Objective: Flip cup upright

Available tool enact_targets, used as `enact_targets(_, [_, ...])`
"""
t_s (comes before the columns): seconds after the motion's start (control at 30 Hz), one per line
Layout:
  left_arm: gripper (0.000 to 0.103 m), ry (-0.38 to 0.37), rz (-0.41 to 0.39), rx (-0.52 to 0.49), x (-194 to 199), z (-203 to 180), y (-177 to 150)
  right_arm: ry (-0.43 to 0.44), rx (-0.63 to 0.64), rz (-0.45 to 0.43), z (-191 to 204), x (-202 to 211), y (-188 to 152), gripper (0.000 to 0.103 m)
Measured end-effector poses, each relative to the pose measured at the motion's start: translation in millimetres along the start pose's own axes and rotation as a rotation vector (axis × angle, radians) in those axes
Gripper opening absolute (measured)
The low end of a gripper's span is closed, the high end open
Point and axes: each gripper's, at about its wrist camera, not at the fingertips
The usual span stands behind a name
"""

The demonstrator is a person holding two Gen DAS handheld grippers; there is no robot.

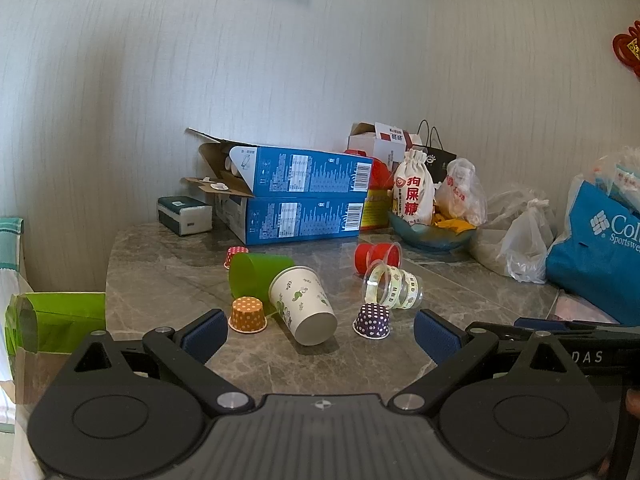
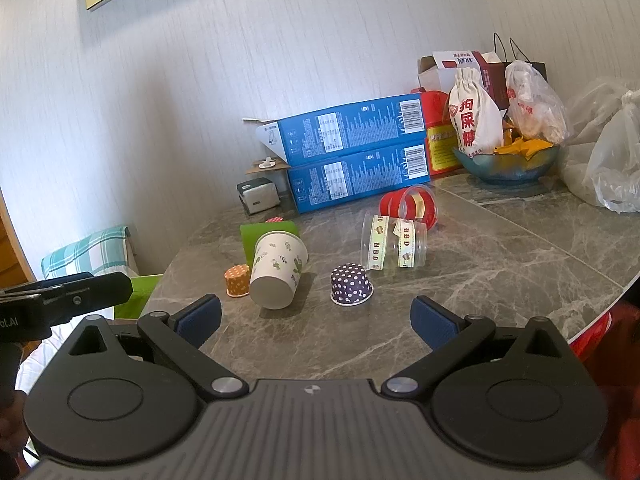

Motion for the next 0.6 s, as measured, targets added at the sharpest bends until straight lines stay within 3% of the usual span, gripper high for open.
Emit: enact_targets(0.6, [0.101,0.001,0.018,0.009,-8.3,4.7,-4.2,0.001,-0.002,0.018,0.2,-8.5,-2.4,0.102])
Point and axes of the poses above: each gripper's, at about its wrist camera, not at the fingertips, and x roughly against the way its jaws point, z to its left, y to its top, and after that the axes turned 1 degree about z, right-handed
